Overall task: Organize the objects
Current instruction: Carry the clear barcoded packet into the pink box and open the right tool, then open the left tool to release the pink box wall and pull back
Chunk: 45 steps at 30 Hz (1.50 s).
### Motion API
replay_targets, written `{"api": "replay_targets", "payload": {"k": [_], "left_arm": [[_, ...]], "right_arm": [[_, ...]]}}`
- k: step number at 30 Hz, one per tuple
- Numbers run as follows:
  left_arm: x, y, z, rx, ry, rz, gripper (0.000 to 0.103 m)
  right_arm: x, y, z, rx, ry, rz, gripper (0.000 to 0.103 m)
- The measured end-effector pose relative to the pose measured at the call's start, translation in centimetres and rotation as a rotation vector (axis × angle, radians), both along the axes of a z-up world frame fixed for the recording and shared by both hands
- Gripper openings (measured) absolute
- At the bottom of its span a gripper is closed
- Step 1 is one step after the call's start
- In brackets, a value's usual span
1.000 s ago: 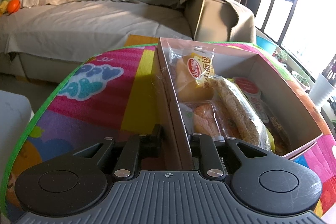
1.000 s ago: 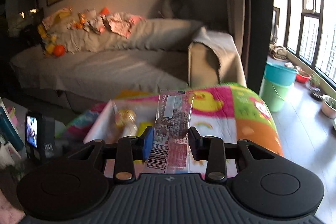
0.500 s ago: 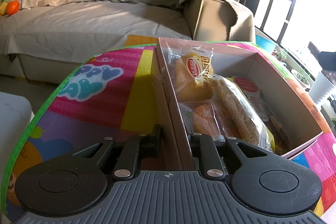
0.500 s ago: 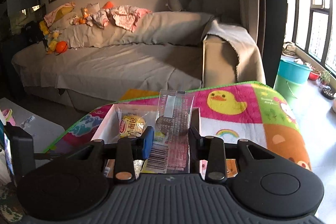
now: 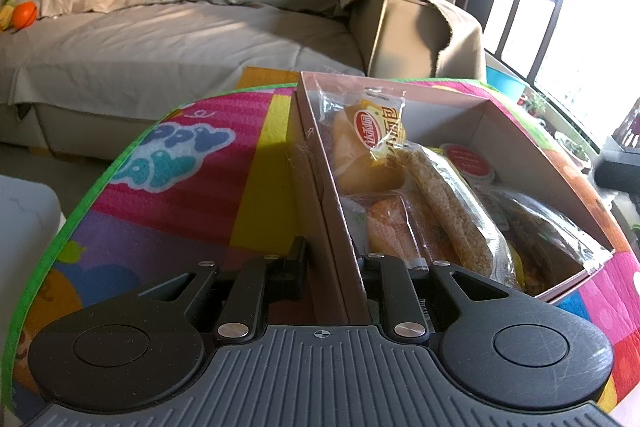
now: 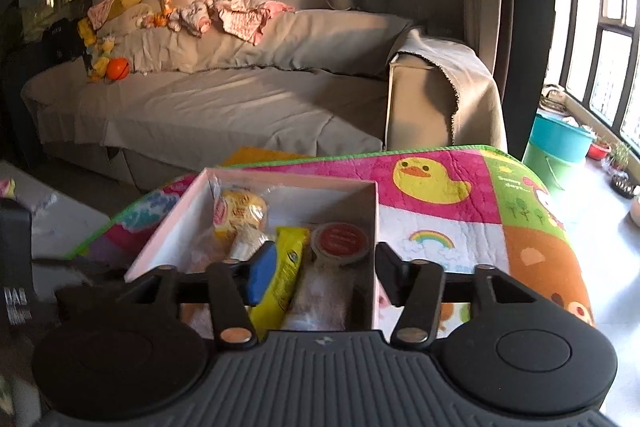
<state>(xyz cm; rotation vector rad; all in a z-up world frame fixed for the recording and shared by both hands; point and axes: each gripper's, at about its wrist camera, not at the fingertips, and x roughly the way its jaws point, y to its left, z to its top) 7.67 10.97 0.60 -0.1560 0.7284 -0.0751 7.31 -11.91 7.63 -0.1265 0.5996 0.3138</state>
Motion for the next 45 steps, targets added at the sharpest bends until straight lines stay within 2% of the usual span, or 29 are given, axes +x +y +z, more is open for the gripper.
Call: {"api": "replay_targets", "payload": {"k": [2,7,9,12,15,18,23,25,26,27,29,32,34,36,39,41,45], "left_arm": [[0.0,0.0,0.0,0.0,0.001,0.001,0.02],[-0.2,-0.1,0.1,0.006,0.001,0.012,0.02],[-0.2,-0.4,0.2,0.021,0.008,0.018,0.019],[0.0,-0.9,0.5,0.047,0.02,0.024,0.019],[0.7,-1.8,0.7,0.075,0.035,0.02,0.017],[2.5,-3.4,0.9,0.103,0.047,0.003,0.016],[8.5,-6.4,0.6,0.115,0.012,-0.048,0.015],[10.7,-7.1,0.3,0.153,-0.034,-0.056,0.018],[11.4,-7.2,0.1,0.17,-0.053,-0.053,0.026],[12.0,-7.1,-0.1,0.191,-0.061,-0.037,0.041],[12.2,-6.7,-0.2,0.222,-0.086,-0.024,0.052],[11.9,-6.4,0.0,0.278,-0.107,0.027,0.057],[11.4,-6.2,0.4,0.268,-0.125,0.041,0.057],[10.1,-5.7,1.5,0.218,-0.162,0.056,0.055],[6.8,-5.1,3.8,0.147,-0.225,0.081,0.054],[3.5,-5.2,4.9,0.129,-0.259,0.083,0.054],[-3.4,-6.2,4.0,0.122,-0.218,0.028,0.053]], "right_arm": [[-1.0,-0.4,-0.7,-0.048,-0.001,0.027,0.071],[-2.3,-1.5,-3.9,-0.114,0.062,0.063,0.071],[-2.1,-2.0,-5.1,-0.108,0.08,0.055,0.071],[-1.3,-2.6,-6.6,-0.049,0.11,0.072,0.07],[-1.3,-2.7,-7.4,-0.025,0.089,0.108,0.068],[-0.9,-3.2,-7.6,-0.01,0.063,0.122,0.064],[2.7,-5.0,-7.9,-0.019,0.049,0.021,0.064],[4.9,-5.8,-8.0,0.006,0.058,-0.02,0.064],[5.6,-6.1,-8.0,0.017,0.065,-0.033,0.066],[6.3,-6.3,-8.1,0.025,0.066,-0.045,0.07],[7.0,-6.1,-8.7,0.006,0.054,-0.063,0.076],[7.2,-5.9,-9.7,-0.037,0.066,-0.108,0.077],[6.6,-6.2,-9.4,-0.032,0.051,-0.152,0.084],[5.5,-6.7,-8.8,-0.024,0.038,-0.192,0.103],[2.8,-7.0,-8.1,-0.002,0.053,-0.194,0.103],[0.9,-7.0,-7.8,0.02,0.068,-0.191,0.103],[-2.2,-6.3,-8.9,0.063,0.117,-0.163,0.103]]}}
